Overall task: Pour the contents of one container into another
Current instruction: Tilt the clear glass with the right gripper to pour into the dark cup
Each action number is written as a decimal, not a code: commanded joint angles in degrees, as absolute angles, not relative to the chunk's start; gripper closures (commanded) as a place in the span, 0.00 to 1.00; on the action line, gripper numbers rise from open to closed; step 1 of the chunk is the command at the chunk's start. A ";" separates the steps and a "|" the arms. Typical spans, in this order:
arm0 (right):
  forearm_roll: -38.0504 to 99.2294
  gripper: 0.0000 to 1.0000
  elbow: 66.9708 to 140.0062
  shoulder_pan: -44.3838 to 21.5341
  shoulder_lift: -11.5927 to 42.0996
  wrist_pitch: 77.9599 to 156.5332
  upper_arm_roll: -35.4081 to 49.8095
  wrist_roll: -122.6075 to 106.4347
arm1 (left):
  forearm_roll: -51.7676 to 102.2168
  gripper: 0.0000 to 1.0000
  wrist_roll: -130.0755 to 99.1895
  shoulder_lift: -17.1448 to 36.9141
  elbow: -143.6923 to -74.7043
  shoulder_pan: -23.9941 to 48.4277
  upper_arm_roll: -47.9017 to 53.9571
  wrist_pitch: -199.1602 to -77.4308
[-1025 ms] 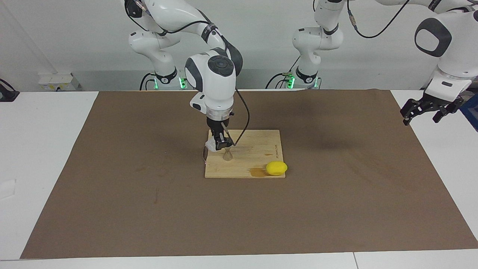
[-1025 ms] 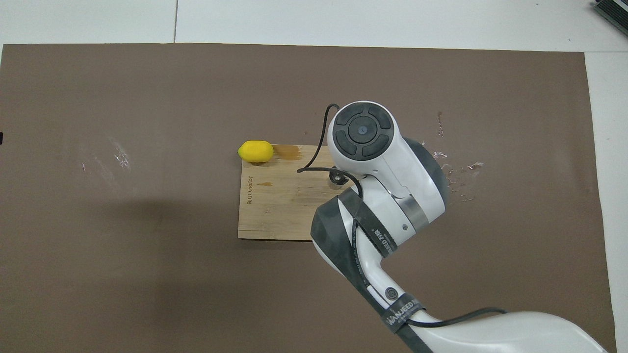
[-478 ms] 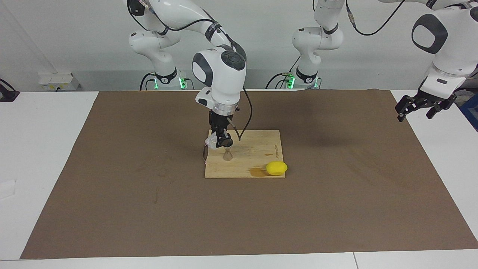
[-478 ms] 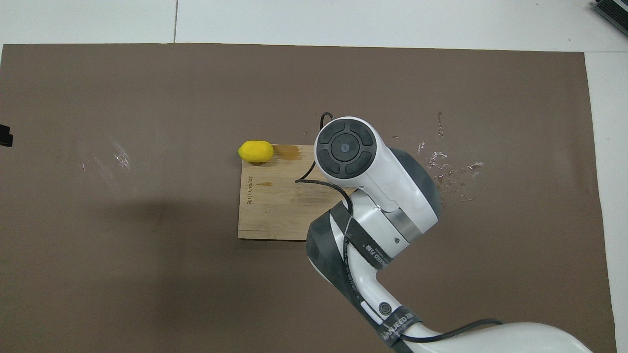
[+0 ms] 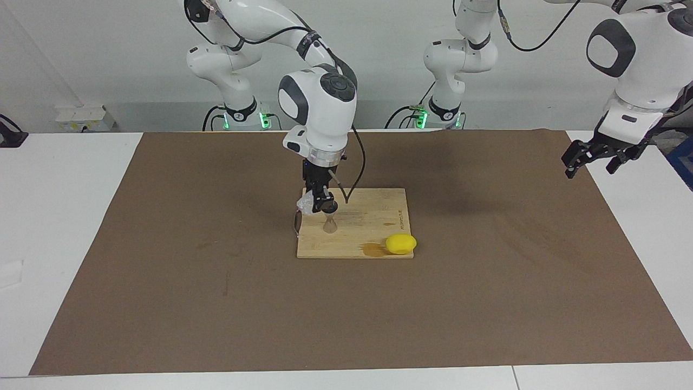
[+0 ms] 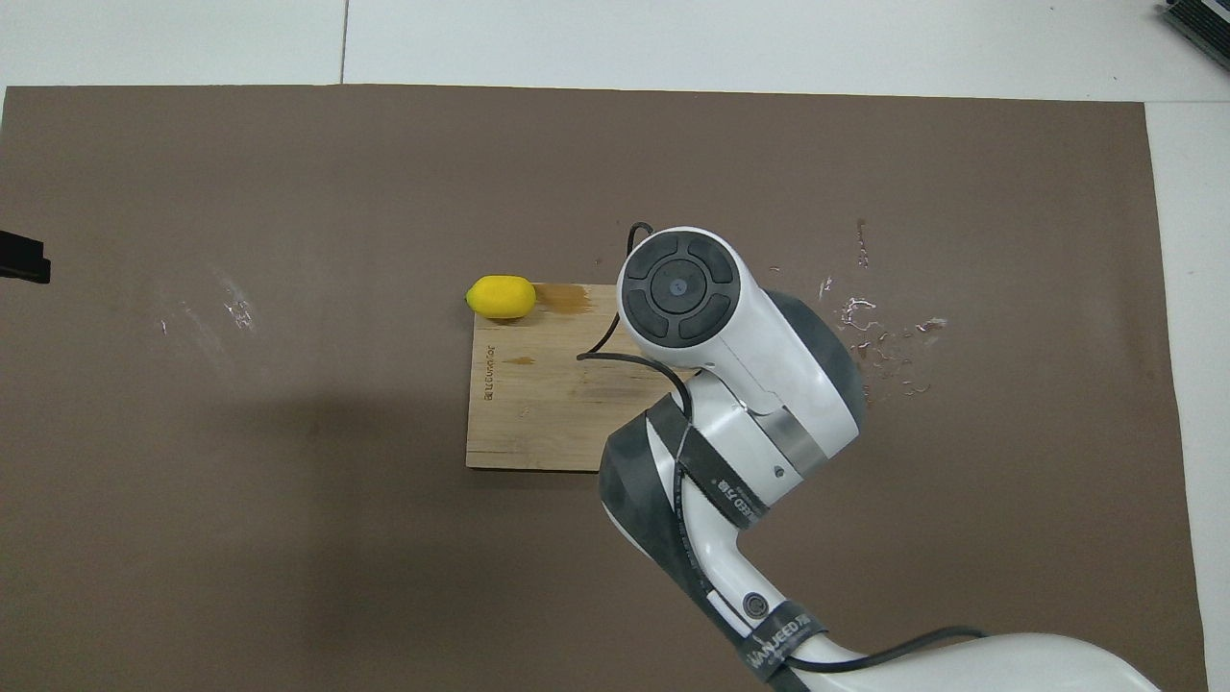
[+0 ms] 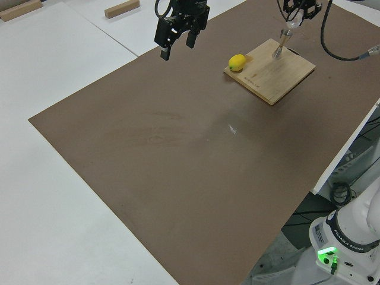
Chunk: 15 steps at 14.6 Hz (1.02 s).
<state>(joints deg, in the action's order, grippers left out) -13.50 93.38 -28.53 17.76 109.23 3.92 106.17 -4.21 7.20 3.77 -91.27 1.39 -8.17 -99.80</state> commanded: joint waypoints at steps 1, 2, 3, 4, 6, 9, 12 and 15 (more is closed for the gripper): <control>-8.90 1.00 93.87 -26.90 16.70 108.90 4.31 104.86 | -3.08 0.00 6.77 1.94 -92.20 -4.03 -3.44 -98.09; -7.40 1.00 93.87 -26.29 16.70 109.16 4.31 104.24 | -3.08 0.00 6.59 1.93 -92.28 -4.13 -3.34 -98.09; -6.69 1.00 93.87 -26.11 16.70 109.33 4.31 104.15 | -3.08 0.00 5.72 1.93 -92.29 -4.04 -3.34 -98.09; -6.07 1.00 93.87 -25.93 16.70 109.42 4.31 104.06 | -2.99 0.00 3.89 1.93 -92.29 -3.87 -3.34 -98.26; -4.05 1.00 93.87 -24.96 16.79 109.77 4.31 104.06 | -2.99 0.00 2.29 1.93 -92.29 -3.34 -3.34 -98.17; -0.98 1.00 93.87 -23.56 16.96 110.04 4.31 103.36 | -2.81 0.00 2.29 1.67 -92.29 -3.51 -3.34 -98.00; 2.54 1.00 93.95 -22.15 17.14 111.62 4.31 102.92 | -2.72 0.00 2.29 1.58 -92.29 -3.69 -3.34 -97.73; 8.06 1.00 94.57 -19.70 17.23 111.71 4.31 100.47 | -2.72 0.00 1.33 1.58 -92.29 -3.25 -3.78 -97.65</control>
